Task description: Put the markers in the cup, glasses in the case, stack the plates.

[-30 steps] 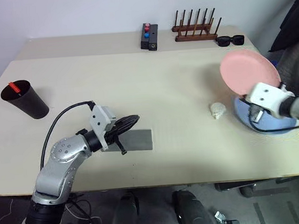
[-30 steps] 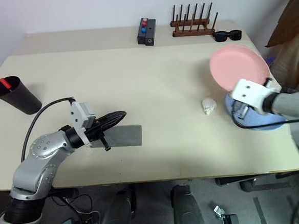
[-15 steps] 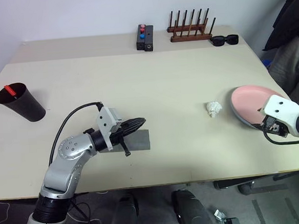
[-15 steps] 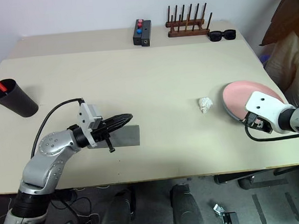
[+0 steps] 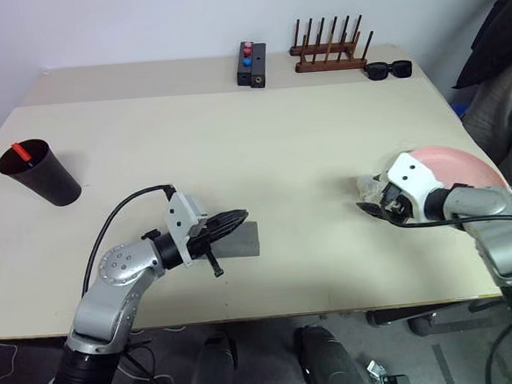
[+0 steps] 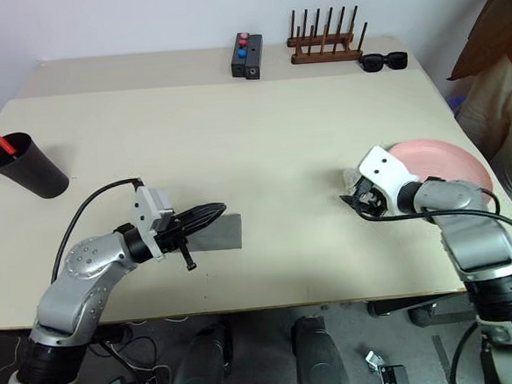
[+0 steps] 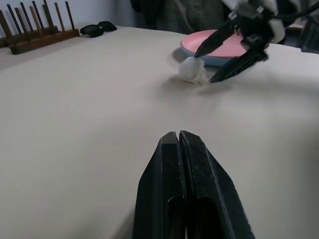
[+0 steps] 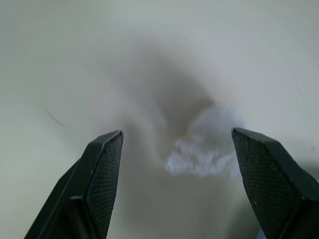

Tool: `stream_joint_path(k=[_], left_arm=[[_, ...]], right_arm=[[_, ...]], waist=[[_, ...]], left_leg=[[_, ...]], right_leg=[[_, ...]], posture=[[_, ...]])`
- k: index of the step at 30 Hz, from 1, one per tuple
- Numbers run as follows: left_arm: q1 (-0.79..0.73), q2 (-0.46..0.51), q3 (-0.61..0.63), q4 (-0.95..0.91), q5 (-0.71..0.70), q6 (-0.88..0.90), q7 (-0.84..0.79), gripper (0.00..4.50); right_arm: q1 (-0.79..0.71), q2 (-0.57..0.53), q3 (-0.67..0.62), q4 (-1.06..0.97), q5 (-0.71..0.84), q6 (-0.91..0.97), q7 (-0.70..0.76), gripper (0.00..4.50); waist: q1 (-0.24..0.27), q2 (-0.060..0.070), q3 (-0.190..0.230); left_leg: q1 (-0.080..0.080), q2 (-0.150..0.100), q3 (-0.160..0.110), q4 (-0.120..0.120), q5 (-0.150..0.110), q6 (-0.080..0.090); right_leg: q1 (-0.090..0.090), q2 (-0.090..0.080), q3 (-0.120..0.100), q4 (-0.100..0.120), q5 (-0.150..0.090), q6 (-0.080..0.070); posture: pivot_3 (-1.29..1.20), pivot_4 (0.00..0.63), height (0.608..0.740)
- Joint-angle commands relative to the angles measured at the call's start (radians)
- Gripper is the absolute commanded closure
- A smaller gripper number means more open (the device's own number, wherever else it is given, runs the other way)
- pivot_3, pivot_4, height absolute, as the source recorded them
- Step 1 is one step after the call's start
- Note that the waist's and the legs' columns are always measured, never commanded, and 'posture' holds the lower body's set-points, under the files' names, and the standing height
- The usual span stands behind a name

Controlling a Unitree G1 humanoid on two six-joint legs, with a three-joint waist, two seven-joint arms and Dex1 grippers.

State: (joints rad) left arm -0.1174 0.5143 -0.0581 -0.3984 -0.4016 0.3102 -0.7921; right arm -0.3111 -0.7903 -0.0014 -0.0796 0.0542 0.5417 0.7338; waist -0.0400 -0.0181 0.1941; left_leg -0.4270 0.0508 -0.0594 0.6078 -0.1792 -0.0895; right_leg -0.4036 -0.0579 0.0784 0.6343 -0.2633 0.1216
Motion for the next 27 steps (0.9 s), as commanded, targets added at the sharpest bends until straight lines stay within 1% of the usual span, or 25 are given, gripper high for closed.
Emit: stream_joint_path(k=[1, 3, 6, 11, 12, 14, 18, 21, 23, 26, 27], left_arm=[[0.005, 0.004, 0.016, -0.041, 0.003, -0.025, 0.008, 4.50], [0.007, 0.003, 0.015, -0.043, 0.005, -0.027, 0.014, 4.50], [0.010, 0.002, 0.013, -0.043, 0.006, -0.030, 0.022, 4.50], [0.020, 0.005, 0.012, -0.048, 0.005, -0.034, 0.027, 4.50], [0.019, 0.006, 0.012, -0.046, 0.004, -0.034, 0.027, 4.50], [0.018, 0.006, 0.012, -0.044, 0.004, -0.035, 0.027, 4.50], [0.016, 0.005, 0.013, -0.036, 0.006, -0.039, 0.027, 4.50], [0.009, 0.004, 0.014, -0.024, 0.007, -0.042, 0.026, 4.50], [-0.002, 0.003, 0.014, -0.007, 0.006, -0.044, 0.022, 4.50], [-0.020, 0.002, 0.014, 0.020, 0.007, -0.051, 0.014, 4.50], [-0.027, 0.001, 0.014, 0.032, 0.008, -0.056, 0.012, 4.50]], right_arm=[[-0.049, 0.034, -0.004, 0.063, -0.030, -0.045, -0.063, 0.99], [-0.058, 0.048, 0.002, 0.092, -0.039, -0.058, -0.078, 0.99], [-0.074, 0.064, 0.011, 0.128, -0.054, -0.082, -0.092, 1.78], [-0.083, 0.073, 0.005, 0.144, -0.062, -0.112, -0.108, 4.33], [-0.085, 0.072, 0.003, 0.145, -0.062, -0.115, -0.111, 4.42], [-0.086, 0.046, -0.020, 0.105, -0.064, -0.147, -0.110, 4.42], [-0.077, -0.032, -0.111, 0.036, -0.013, -0.132, -0.054, 4.42], [-0.061, -0.105, -0.167, 0.059, -0.014, -0.116, -0.044, 4.42], [-0.019, -0.165, -0.206, 0.096, -0.021, -0.118, -0.027, 4.42], [0.042, -0.206, -0.240, 0.135, -0.013, -0.131, -0.002, 4.42], [0.052, -0.205, -0.248, 0.145, -0.008, -0.132, -0.001, 4.11]], waist=[[-0.002, 0.000, 0.000], [-0.003, 0.000, 0.000], [-0.003, 0.000, 0.000], [-0.003, 0.000, 0.000], [-0.003, 0.000, 0.000], [-0.003, 0.000, 0.000], [0.000, 0.001, 0.001], [0.005, 0.001, 0.001], [0.006, 0.001, 0.000], [0.004, 0.000, 0.000], [0.002, 0.000, 0.000]], left_leg=[[0.000, 0.000, 0.000, 0.000, 0.000, 0.000], [0.000, 0.000, 0.000, 0.000, 0.000, 0.000], [0.000, 0.000, 0.000, 0.000, 0.000, 0.000], [0.000, 0.000, 0.000, 0.000, 0.000, 0.000], [0.000, 0.000, 0.000, 0.000, 0.000, 0.000], [0.000, 0.000, 0.000, 0.000, 0.000, 0.000], [0.000, 0.000, 0.000, 0.000, 0.000, 0.000], [0.000, 0.000, 0.000, 0.000, 0.000, 0.000], [0.000, 0.000, 0.000, 0.000, 0.000, 0.000], [0.000, 0.000, 0.000, 0.000, 0.000, 0.001], [0.000, 0.000, 0.000, 0.000, 0.000, 0.001]], right_leg=[[0.000, 0.000, 0.000, 0.000, 0.000, 0.000], [0.000, 0.000, 0.000, 0.000, 0.000, 0.000], [0.000, 0.000, 0.000, 0.000, 0.000, 0.000], [0.000, 0.000, 0.000, 0.000, 0.000, 0.000], [0.000, 0.000, 0.000, 0.000, 0.000, 0.000], [0.000, 0.000, 0.000, 0.000, 0.000, 0.000], [0.000, 0.000, 0.000, 0.000, 0.000, 0.000], [0.000, 0.000, 0.000, 0.000, 0.000, 0.000], [0.000, 0.000, 0.000, 0.000, 0.000, 0.000], [0.000, 0.000, 0.000, 0.000, 0.000, 0.000], [0.000, 0.000, 0.000, 0.000, 0.000, 0.000]], posture=[[0.00, 0.150, 0.740], [0.00, 0.150, 0.740], [0.00, 0.150, 0.740], [0.00, 0.150, 0.740], [0.00, 0.150, 0.740], [0.00, 0.150, 0.740], [0.00, 0.150, 0.740], [0.00, 0.150, 0.740], [0.00, 0.150, 0.740], [0.00, 0.150, 0.740], [0.00, 0.150, 0.740]])
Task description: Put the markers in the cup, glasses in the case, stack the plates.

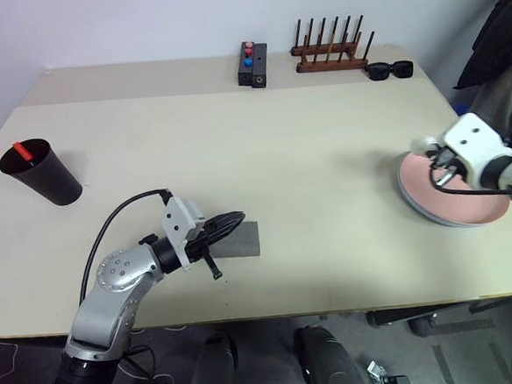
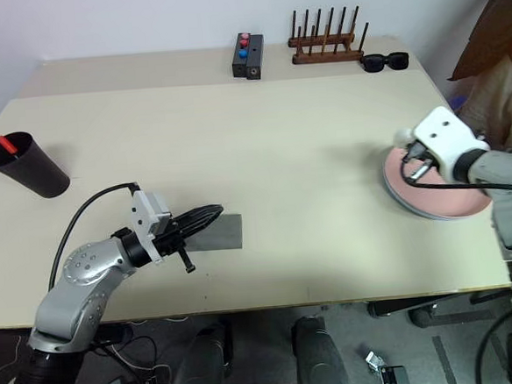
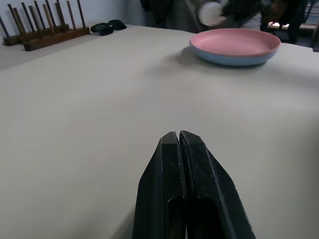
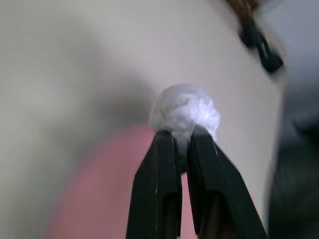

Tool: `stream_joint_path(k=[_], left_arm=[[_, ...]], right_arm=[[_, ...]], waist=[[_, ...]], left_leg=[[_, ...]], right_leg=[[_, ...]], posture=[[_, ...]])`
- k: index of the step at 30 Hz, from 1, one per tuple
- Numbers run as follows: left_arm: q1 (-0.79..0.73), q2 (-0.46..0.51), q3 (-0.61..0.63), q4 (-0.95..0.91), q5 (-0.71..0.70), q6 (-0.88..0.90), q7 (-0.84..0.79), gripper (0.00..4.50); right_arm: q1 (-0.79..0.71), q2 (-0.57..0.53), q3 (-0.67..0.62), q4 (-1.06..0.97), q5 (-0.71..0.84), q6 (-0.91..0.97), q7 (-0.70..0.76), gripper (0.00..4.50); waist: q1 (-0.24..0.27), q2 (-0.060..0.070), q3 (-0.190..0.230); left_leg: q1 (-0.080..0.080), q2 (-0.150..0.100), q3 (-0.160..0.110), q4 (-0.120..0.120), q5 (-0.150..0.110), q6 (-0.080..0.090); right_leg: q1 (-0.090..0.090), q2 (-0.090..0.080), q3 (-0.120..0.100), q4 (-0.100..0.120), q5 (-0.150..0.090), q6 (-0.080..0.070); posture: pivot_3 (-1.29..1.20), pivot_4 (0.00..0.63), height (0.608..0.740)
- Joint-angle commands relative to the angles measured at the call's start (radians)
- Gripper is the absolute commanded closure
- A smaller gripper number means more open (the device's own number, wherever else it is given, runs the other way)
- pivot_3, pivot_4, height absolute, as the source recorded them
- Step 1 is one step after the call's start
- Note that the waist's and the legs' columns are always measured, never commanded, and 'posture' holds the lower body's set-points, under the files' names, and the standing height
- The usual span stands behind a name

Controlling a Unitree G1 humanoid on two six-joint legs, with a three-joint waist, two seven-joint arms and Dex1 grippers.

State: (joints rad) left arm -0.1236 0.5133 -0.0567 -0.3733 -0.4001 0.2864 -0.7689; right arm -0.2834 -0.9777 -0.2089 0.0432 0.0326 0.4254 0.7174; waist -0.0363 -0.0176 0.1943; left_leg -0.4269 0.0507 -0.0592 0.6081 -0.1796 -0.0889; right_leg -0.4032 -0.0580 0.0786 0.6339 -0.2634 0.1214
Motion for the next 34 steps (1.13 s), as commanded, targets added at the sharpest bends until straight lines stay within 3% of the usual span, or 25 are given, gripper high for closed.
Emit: stream_joint_path(k=[1, 2, 7, 14, 23, 34], left_arm=[[-0.027, 0.000, 0.011, 0.016, 0.010, -0.037, -0.010, 4.50], [-0.032, -0.001, 0.012, 0.023, 0.012, -0.042, -0.010, 4.50], [-0.046, -0.009, 0.055, 0.048, 0.028, -0.054, 0.038, 4.50], [0.033, 0.019, 0.274, 0.064, 0.047, -0.053, 0.191, 4.50], [0.309, 0.043, 0.556, 0.004, 0.051, -0.061, 0.267, 4.50], [0.394, -0.006, 0.571, -0.103, 0.049, -0.032, 0.326, 4.50]], right_arm=[[0.031, -0.015, -0.045, 0.034, 0.019, -0.018, 0.015, 3.76], [0.036, -0.012, -0.048, 0.039, 0.021, -0.021, 0.014, 3.47], [0.011, 0.010, -0.033, 0.063, 0.019, -0.076, -0.015, 1.05], [-0.111, 0.107, -0.006, 0.088, 0.112, -0.140, 0.043, 1.05], [-0.200, 0.210, 0.004, 0.117, 0.331, -0.079, 0.250, 1.05], [-0.247, 0.250, 0.076, 0.197, 0.324, -0.102, 0.306, 1.05]], waist=[[-0.004, 0.000, 0.000], [-0.007, 0.001, 0.000], [-0.011, 0.002, 0.000], [-0.011, 0.002, 0.000], [-0.003, 0.000, 0.000], [-0.008, 0.000, 0.000]], left_leg=[[0.000, 0.000, 0.000, 0.000, 0.000, 0.000], [0.000, 0.000, 0.000, 0.000, 0.000, 0.000], [0.001, 0.000, 0.001, 0.000, 0.000, 0.001], [0.001, 0.000, 0.001, 0.000, 0.000, 0.001], [0.000, 0.000, 0.001, 0.000, -0.001, 0.001], [0.000, 0.000, 0.002, -0.001, -0.001, 0.001]], right_leg=[[0.000, 0.000, 0.000, 0.000, 0.000, 0.000], [0.000, 0.000, 0.000, 0.000, 0.000, 0.000], [0.000, 0.000, 0.001, 0.001, 0.000, 0.000], [0.000, 0.000, 0.001, 0.001, 0.000, 0.001], [0.000, 0.000, 0.000, 0.000, 0.000, 0.000], [-0.001, -0.001, 0.000, -0.001, 0.000, -0.001]], posture=[[0.00, 0.150, 0.740], [0.00, 0.150, 0.740], [0.00, 0.150, 0.740], [0.00, 0.150, 0.740], [0.00, 0.150, 0.740], [0.00, 0.150, 0.740]])
